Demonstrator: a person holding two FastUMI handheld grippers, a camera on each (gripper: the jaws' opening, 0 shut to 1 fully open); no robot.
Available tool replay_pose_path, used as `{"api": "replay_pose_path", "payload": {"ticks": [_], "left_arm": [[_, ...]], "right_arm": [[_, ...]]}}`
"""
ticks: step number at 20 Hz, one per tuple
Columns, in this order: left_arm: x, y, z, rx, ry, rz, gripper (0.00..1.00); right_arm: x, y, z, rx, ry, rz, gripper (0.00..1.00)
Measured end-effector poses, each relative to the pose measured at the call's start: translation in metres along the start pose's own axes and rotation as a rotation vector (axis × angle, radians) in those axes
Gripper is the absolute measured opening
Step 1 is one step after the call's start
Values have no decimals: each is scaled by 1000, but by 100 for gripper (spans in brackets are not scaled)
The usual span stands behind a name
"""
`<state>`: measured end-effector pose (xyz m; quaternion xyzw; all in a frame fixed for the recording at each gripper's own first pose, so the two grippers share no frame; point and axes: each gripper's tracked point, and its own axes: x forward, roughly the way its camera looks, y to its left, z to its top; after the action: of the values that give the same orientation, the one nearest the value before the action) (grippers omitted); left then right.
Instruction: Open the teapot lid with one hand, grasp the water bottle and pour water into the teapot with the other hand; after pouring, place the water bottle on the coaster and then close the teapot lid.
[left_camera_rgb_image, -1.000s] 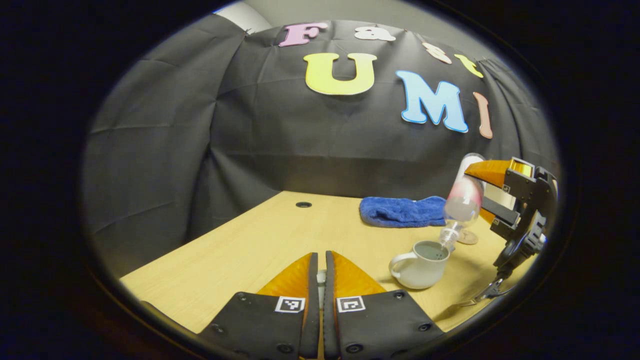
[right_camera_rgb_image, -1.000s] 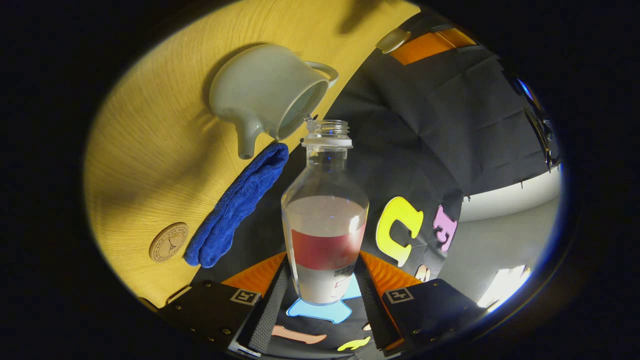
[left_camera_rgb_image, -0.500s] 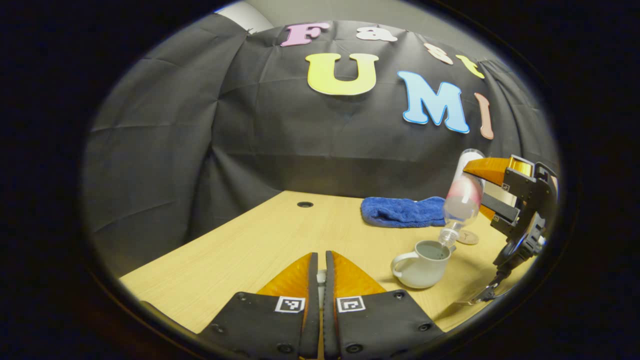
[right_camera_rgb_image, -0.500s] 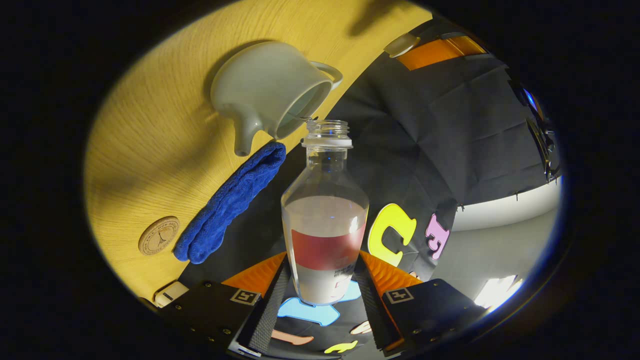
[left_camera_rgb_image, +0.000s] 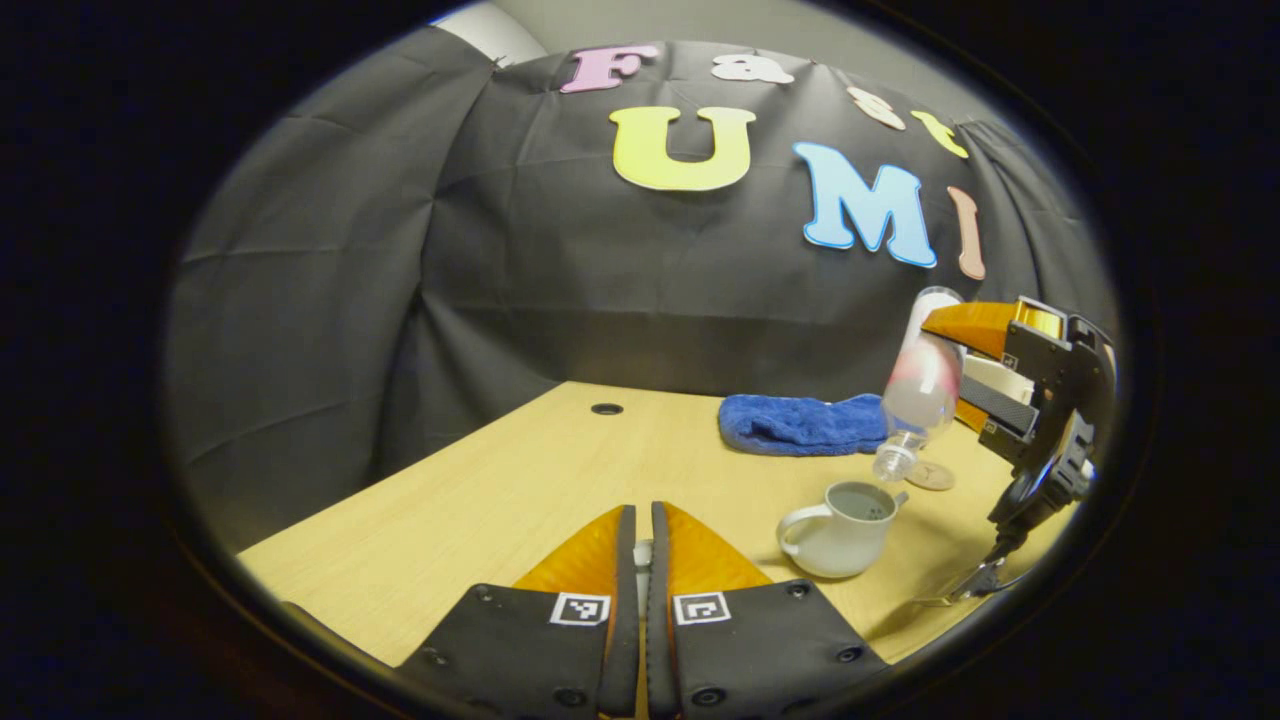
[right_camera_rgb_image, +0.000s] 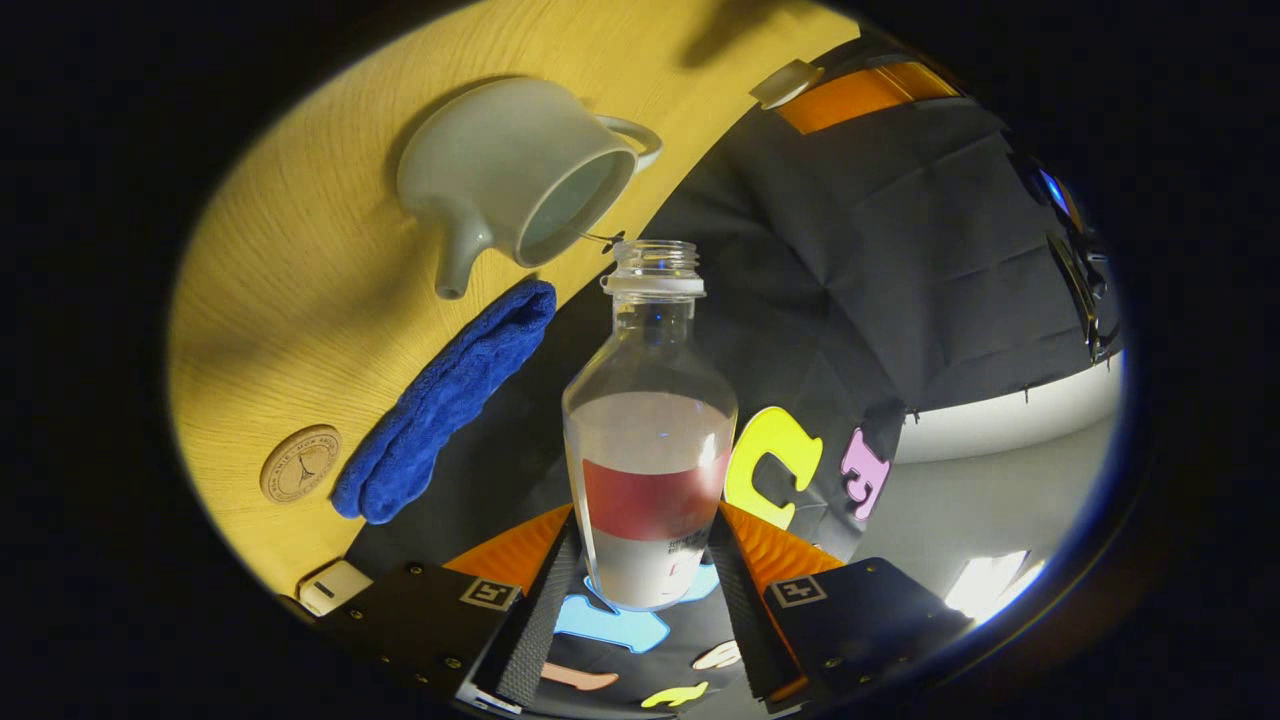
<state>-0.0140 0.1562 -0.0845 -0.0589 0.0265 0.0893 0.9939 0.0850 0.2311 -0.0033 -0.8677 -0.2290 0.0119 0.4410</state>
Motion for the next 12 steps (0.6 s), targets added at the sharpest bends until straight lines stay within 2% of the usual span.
{"api": "replay_pose_path", "payload": {"ticks": [1,4,6,8,12], "left_arm": [[-1,0,1,-3,-1,0,10],[0,-1,1,-14,-2,-4,10],[0,-2,2,-10,-3,-4,10],[1,-3,1,-9,-4,-5,10],[0,-4,3,-12,-6,-7,10]], "right_arm": [[1,1,-2,15,9,8,75],[11,18,-11,161,22,113,76],[8,20,-10,197,39,114,76],[4,31,-7,269,49,149,76],[-9,57,4,567,57,273,76]]}}
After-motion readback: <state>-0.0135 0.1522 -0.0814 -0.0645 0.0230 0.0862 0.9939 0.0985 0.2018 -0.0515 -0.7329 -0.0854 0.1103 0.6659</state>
